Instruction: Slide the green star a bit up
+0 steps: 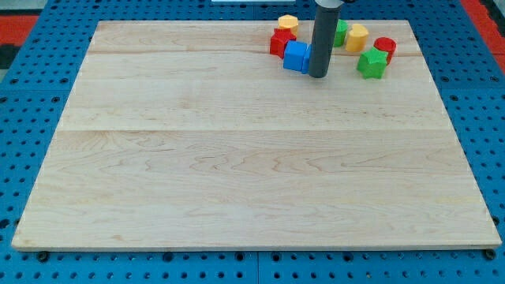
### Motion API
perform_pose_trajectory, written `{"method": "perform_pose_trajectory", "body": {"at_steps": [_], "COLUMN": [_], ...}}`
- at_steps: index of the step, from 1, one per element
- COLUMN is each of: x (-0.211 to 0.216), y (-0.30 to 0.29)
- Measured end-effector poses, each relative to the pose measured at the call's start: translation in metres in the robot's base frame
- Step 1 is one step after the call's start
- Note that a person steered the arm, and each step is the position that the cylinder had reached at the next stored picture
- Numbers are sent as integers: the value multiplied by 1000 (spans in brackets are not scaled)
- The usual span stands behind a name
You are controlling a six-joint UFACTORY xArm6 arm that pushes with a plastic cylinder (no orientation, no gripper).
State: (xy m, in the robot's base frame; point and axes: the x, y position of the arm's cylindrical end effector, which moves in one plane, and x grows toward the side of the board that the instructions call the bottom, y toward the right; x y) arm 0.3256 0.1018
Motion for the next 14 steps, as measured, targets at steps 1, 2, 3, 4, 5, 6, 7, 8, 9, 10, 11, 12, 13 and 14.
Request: {"method": "perform_pose_trajectory", "body": {"at_steps": [1, 2, 3, 4, 5, 6, 7, 8, 9, 10, 11, 12, 13, 14], "x": [-2, -8, 2, 32, 34, 30, 20, 20, 19, 17, 16, 16, 5, -9], "y": [1, 2, 7, 14, 46, 97, 123, 124, 124, 126, 126, 108, 91, 78]}}
